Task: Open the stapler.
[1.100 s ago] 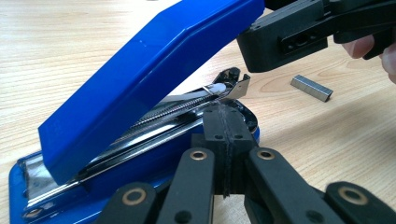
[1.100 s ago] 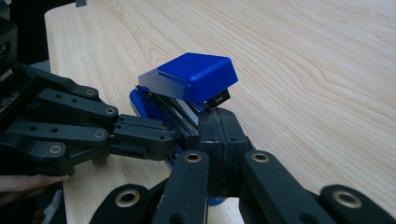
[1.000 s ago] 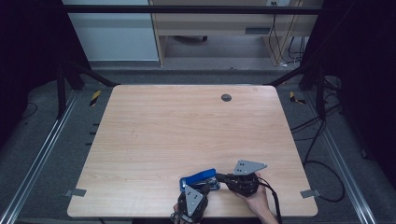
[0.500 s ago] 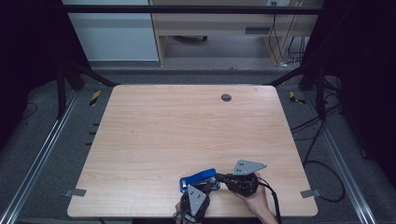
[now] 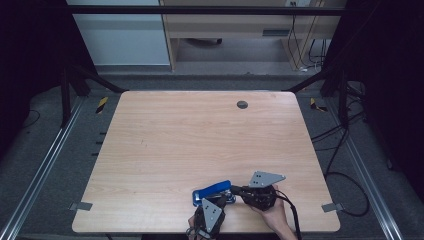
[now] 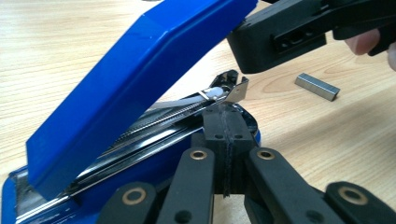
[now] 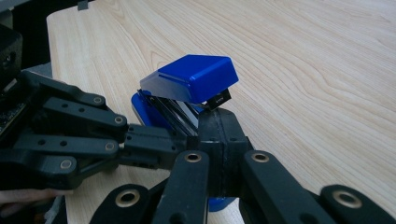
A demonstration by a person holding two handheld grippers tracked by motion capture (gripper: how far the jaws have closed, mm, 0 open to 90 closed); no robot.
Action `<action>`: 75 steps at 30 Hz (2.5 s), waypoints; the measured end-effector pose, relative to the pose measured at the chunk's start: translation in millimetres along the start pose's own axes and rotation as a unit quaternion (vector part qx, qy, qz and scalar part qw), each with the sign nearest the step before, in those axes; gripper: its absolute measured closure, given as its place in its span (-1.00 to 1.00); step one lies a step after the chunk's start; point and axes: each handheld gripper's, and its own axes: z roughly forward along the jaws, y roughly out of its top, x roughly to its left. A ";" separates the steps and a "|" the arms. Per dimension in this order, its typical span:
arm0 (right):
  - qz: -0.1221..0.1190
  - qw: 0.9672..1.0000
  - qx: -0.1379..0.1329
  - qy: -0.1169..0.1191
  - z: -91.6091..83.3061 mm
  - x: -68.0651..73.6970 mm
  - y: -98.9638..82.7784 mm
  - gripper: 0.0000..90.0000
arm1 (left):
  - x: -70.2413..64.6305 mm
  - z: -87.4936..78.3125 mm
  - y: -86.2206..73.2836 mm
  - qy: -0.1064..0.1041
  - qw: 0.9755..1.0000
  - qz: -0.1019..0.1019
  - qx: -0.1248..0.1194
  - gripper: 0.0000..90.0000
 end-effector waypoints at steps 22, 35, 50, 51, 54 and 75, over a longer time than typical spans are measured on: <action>-0.005 1.000 -0.011 0.012 2.7 1.1 5.1 1.00 | -1.8 -0.4 -0.9 0.009 1.000 0.005 -0.003 0.99; -0.010 1.000 -0.015 0.016 3.8 2.7 9.6 1.00 | -0.3 -0.5 -0.5 0.004 1.000 -0.001 -0.001 0.99; -0.015 0.999 -0.031 0.034 4.2 4.9 15.3 1.00 | 0.0 -0.6 -0.6 0.003 1.000 -0.002 -0.001 0.99; -0.012 0.999 -0.032 0.036 4.4 5.2 15.8 1.00 | 0.0 -0.6 -0.7 0.003 1.000 -0.002 -0.002 0.99; -0.014 0.999 -0.035 0.039 5.2 6.6 18.3 1.00 | 0.0 -0.6 -0.7 0.003 1.000 -0.002 -0.002 0.99; -0.014 0.998 -0.044 0.042 11.1 13.9 29.4 1.00 | 0.0 -0.7 -0.7 0.003 1.000 -0.002 -0.002 0.99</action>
